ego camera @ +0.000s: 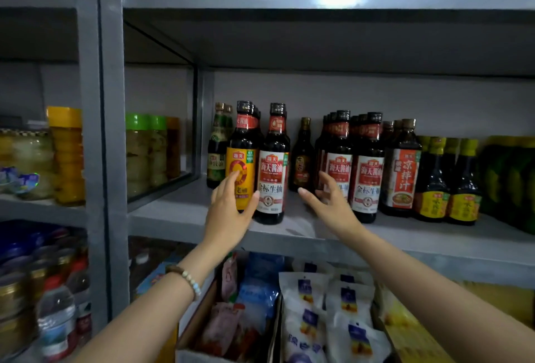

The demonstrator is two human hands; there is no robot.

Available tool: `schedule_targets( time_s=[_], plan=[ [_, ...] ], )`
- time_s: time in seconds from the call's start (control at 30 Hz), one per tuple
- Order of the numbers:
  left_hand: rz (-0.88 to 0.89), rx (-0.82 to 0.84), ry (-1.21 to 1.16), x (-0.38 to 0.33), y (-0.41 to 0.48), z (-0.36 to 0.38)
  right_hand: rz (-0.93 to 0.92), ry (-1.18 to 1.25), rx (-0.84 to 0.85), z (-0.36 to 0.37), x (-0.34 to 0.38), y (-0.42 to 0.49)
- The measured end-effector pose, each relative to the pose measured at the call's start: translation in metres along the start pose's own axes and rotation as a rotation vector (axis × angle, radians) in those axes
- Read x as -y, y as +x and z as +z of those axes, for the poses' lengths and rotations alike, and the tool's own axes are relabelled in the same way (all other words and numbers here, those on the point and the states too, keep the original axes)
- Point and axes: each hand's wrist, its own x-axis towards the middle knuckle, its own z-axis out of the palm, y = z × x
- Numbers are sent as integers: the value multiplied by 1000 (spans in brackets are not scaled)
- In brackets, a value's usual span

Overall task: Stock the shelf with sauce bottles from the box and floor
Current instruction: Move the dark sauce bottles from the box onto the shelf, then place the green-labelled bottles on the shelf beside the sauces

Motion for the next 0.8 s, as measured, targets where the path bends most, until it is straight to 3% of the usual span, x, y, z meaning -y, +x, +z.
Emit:
schedule_targets(
  time_s=[0.53,0.7,0.8],
  plan=[
    [206,283,194,-178,-200,133,-167,-442,13,-244,-84,-192],
    [194,436,271,-210,-288,195,-63,-508,120,-310,-156,-269],
    [147,610,310,-207,-338,230,68,-524,191,-332,-207,-314]
  ],
)
